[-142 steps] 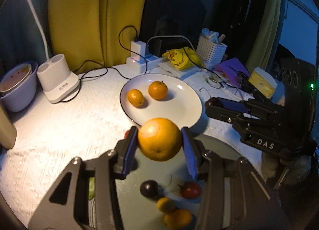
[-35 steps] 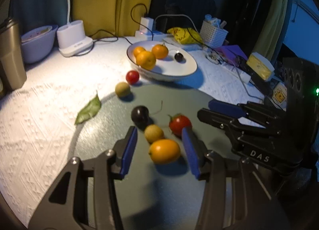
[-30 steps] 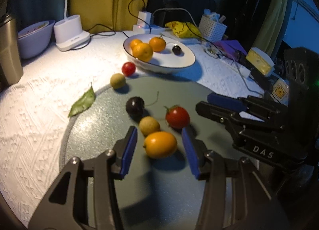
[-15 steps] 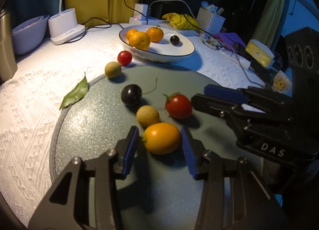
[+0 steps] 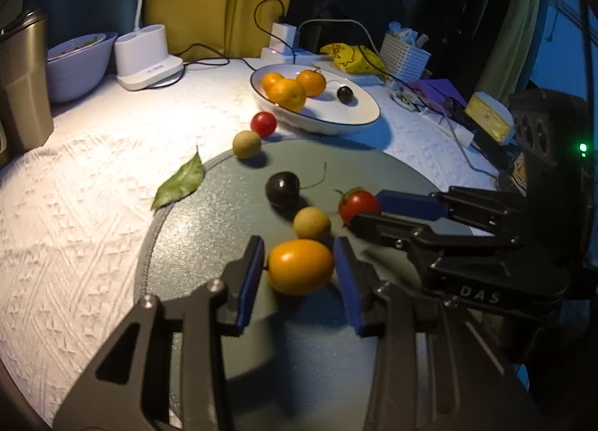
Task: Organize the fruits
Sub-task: 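Grasp a yellow-orange fruit with the left tool while the right tool grasps a red tomato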
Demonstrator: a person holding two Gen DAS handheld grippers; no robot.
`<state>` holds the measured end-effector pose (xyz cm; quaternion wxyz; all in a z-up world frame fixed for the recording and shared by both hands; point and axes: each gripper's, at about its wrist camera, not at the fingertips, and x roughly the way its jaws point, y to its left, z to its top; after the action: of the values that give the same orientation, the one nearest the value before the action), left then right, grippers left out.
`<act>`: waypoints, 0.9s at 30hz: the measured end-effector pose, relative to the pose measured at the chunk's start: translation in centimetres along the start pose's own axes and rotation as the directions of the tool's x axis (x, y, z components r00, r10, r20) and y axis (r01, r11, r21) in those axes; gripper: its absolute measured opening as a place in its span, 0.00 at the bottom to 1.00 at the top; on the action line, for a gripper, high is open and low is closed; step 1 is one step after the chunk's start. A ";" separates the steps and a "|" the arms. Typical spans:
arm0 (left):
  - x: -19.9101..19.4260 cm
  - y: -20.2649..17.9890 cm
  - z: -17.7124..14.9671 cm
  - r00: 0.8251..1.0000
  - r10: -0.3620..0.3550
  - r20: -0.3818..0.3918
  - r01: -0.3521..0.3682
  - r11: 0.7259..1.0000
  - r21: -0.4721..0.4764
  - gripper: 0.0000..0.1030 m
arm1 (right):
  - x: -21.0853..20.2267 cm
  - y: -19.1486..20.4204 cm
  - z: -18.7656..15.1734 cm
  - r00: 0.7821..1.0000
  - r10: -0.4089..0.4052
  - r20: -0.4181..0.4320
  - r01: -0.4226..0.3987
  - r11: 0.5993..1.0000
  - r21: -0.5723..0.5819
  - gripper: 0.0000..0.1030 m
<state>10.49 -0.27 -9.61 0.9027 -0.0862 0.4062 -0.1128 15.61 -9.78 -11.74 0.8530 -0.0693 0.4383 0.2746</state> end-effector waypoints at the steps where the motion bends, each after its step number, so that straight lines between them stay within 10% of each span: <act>1: 0.0 0.0 0.0 1.000 -0.002 0.001 0.002 1.000 0.001 0.39 | 0.2 0.0 0.0 1.000 0.000 -0.010 0.000 1.000 -0.001 0.38; 27: -0.9 -0.3 2.6 0.999 -0.005 0.041 0.004 1.000 0.030 0.39 | -0.1 -0.2 1.7 1.000 -0.017 0.015 0.018 0.999 -0.028 0.30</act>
<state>11.85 -0.16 -7.19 0.9118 -0.0758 0.3856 -0.1192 16.91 -9.38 -10.67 0.8575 -0.0832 0.4275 0.2738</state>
